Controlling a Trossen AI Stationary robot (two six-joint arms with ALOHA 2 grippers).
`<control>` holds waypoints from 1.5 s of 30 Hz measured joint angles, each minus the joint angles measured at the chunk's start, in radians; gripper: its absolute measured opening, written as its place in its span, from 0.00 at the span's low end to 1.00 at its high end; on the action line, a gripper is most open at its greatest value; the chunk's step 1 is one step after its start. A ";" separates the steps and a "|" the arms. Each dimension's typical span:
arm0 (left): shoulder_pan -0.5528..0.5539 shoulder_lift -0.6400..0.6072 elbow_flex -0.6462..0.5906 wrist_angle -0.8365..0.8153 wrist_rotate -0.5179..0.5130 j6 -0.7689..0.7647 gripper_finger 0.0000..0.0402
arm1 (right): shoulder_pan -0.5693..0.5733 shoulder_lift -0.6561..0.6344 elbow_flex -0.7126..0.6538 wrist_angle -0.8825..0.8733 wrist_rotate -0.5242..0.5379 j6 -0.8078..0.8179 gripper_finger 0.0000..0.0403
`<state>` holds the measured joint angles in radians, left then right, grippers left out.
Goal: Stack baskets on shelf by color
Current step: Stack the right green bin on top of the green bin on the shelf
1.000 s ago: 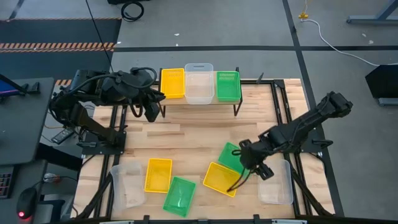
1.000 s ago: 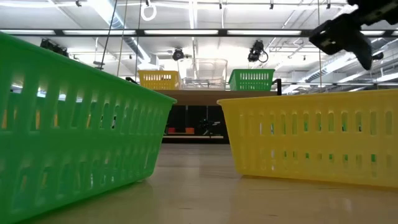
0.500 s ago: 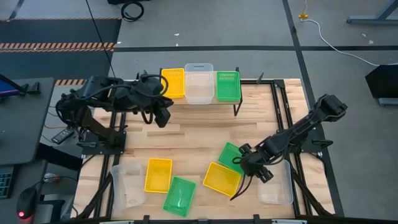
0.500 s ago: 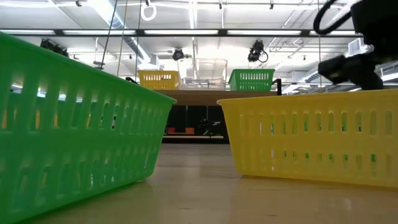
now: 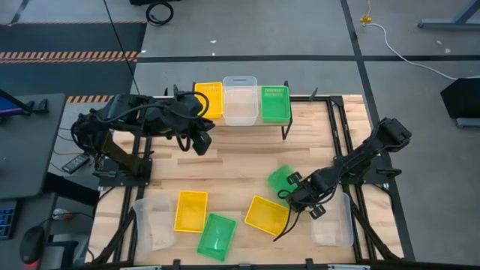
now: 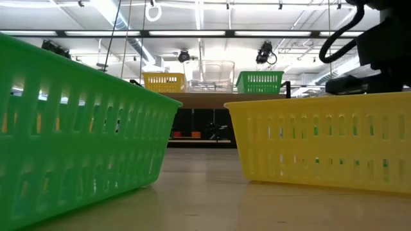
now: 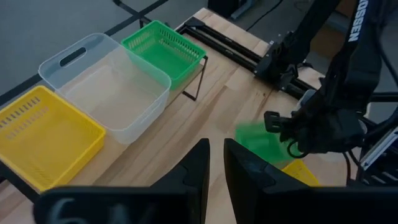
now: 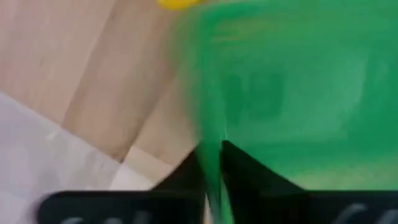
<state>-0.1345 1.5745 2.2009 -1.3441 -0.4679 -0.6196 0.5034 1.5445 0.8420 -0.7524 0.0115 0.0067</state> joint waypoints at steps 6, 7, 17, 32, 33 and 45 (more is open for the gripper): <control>0.000 0.000 0.000 0.000 0.000 0.028 0.13 | -0.030 -0.037 0.077 -0.123 0.055 -0.022 0.03; 0.000 0.000 0.000 0.000 0.000 0.032 0.13 | -0.034 -0.049 0.098 -0.138 0.058 -0.037 0.02; 0.000 0.000 0.000 0.000 0.000 0.082 0.13 | -0.070 -0.152 0.461 -0.386 0.215 -0.063 0.02; -0.006 0.000 0.000 0.104 0.023 0.186 0.13 | -0.503 -0.156 0.785 -0.439 0.360 -0.228 0.02; -0.006 0.000 0.000 0.113 0.027 0.187 0.13 | -0.537 -0.156 0.785 -0.439 0.351 -0.250 0.02; -0.005 -0.001 0.000 0.113 0.027 0.189 0.13 | -0.809 -0.155 0.766 -0.391 0.134 -0.375 0.02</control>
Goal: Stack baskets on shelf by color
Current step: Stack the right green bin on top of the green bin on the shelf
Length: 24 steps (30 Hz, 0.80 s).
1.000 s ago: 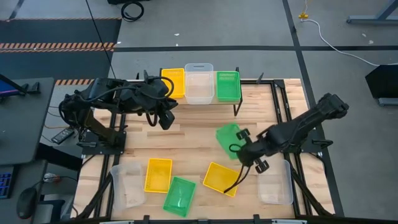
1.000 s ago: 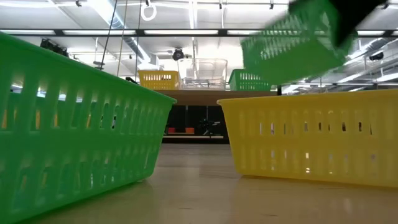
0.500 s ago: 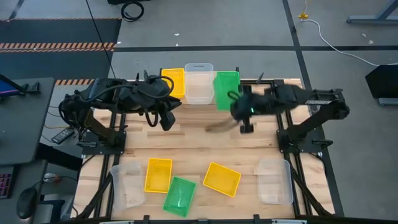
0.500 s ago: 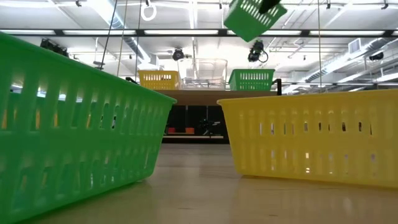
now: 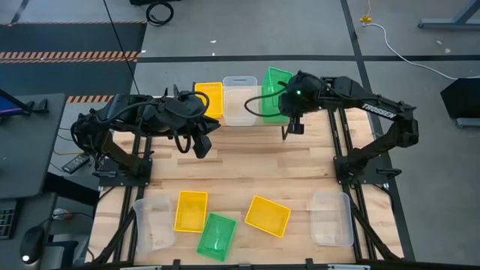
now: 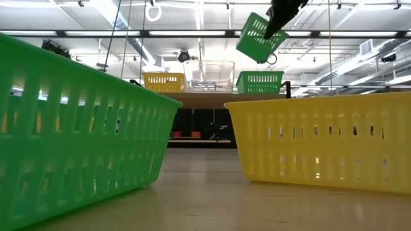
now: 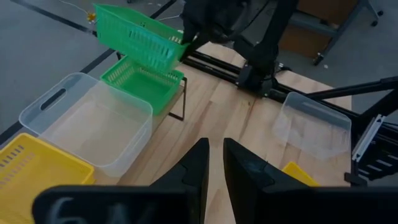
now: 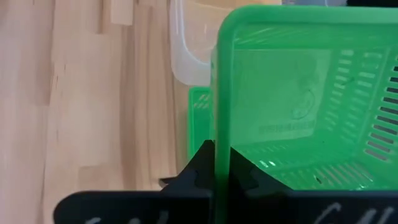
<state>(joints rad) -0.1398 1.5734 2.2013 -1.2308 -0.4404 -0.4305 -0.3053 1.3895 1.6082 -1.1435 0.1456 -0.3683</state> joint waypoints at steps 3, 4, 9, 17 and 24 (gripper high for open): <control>0.000 0.000 0.000 0.000 0.000 0.000 0.13 | -0.027 0.001 -0.035 0.020 -0.040 0.001 0.02; 0.000 0.000 0.000 0.000 0.000 0.000 0.13 | -0.031 0.000 -0.050 0.035 -0.049 0.001 0.02; -0.005 0.000 0.000 0.001 0.000 -0.002 0.13 | -0.037 0.002 -0.118 0.072 -0.062 0.001 0.02; -0.018 0.000 0.000 0.001 0.000 -0.007 0.13 | -0.038 0.002 -0.157 0.073 -0.012 0.006 0.04; -0.017 0.000 0.000 0.002 0.000 -0.029 0.13 | -0.056 0.001 -0.157 0.080 -0.007 0.007 0.11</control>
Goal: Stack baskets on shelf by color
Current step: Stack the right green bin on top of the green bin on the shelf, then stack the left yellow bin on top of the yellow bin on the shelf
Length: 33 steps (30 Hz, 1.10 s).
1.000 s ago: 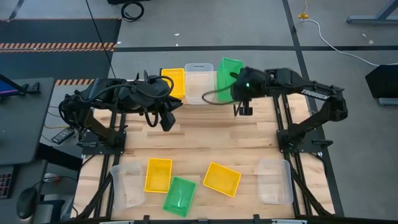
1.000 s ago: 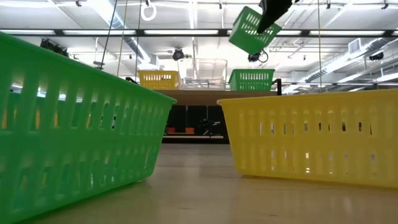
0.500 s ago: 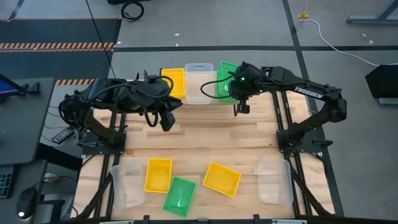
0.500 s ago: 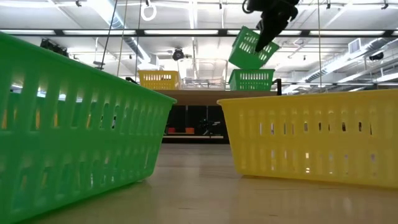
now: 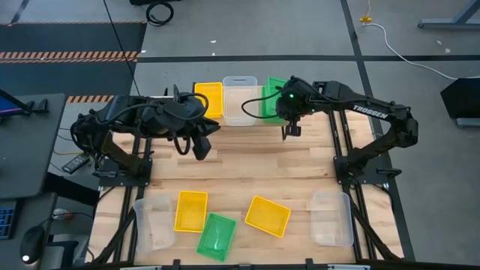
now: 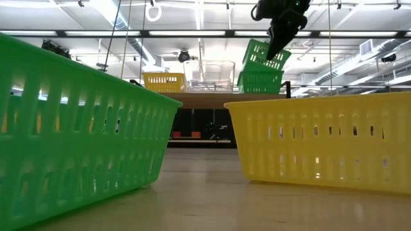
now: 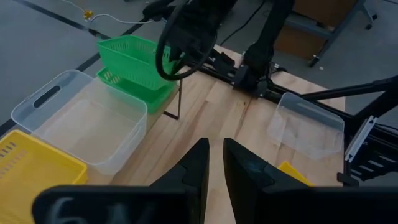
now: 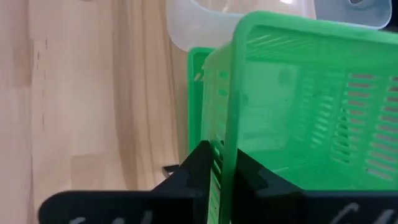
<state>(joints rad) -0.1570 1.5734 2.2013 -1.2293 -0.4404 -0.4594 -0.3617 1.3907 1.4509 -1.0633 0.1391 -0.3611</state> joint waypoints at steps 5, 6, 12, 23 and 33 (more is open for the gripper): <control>-0.005 0.000 0.000 0.000 0.000 -0.001 0.13 | -0.014 0.000 0.000 0.001 -0.002 0.000 0.15; -0.005 0.000 0.000 0.001 0.000 -0.001 0.13 | -0.015 0.000 0.000 0.002 -0.002 0.000 0.16; -0.011 0.000 0.000 0.003 0.000 -0.001 0.13 | -0.015 0.000 0.000 0.036 -0.006 0.000 0.22; -0.015 0.000 0.000 0.026 0.000 -0.003 0.13 | -0.034 -0.001 -0.032 0.105 0.033 -0.006 0.35; -0.054 0.000 0.000 0.029 0.001 -0.027 0.13 | 0.038 -0.057 -0.002 0.082 -0.011 0.179 0.36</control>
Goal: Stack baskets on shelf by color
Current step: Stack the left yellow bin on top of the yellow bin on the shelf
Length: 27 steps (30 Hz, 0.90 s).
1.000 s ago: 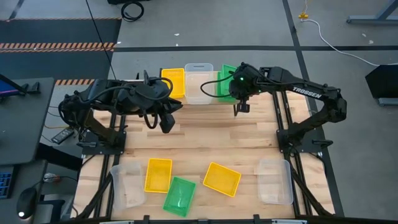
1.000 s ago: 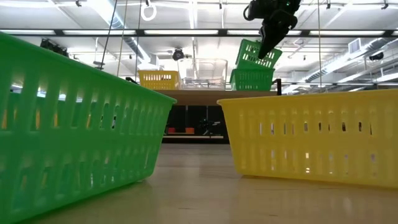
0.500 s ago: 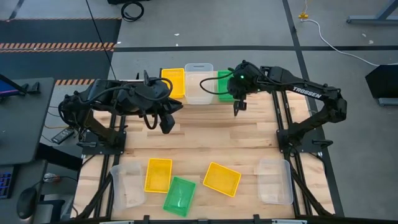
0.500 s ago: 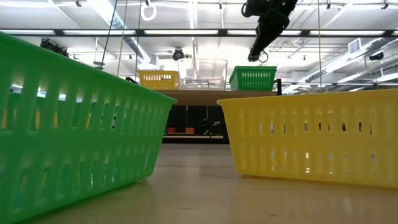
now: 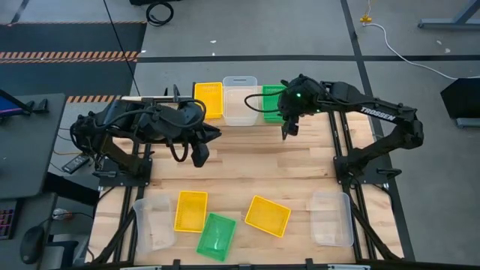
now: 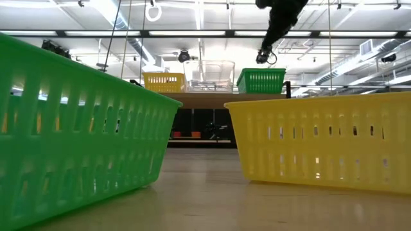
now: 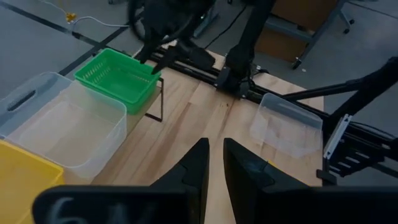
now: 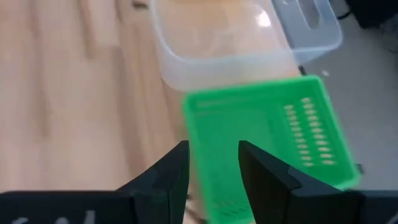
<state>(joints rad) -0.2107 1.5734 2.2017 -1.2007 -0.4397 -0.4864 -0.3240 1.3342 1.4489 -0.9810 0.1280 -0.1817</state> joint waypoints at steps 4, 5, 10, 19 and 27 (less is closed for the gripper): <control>-0.019 0.000 0.000 -0.005 0.078 0.026 0.13 | 0.058 -0.013 0.004 -0.006 -0.153 0.102 0.36; -0.025 0.000 0.000 -0.011 0.116 0.037 0.13 | 0.074 -0.013 0.004 -0.011 -0.187 0.136 0.36; -0.076 0.000 0.000 -0.116 0.222 0.061 0.14 | 0.168 -0.010 0.004 -0.023 -0.257 0.286 0.36; -0.174 0.051 0.001 -0.296 0.346 -0.001 0.21 | 0.347 -0.010 0.004 -0.034 -0.259 0.408 0.36; -0.279 0.185 0.001 -0.367 0.465 -0.053 0.32 | 0.469 -0.010 0.004 -0.078 -0.252 0.452 0.36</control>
<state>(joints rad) -0.4901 1.7586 2.2024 -1.5679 0.0252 -0.5394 0.1453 1.3239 1.4528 -1.0593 -0.1243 0.2699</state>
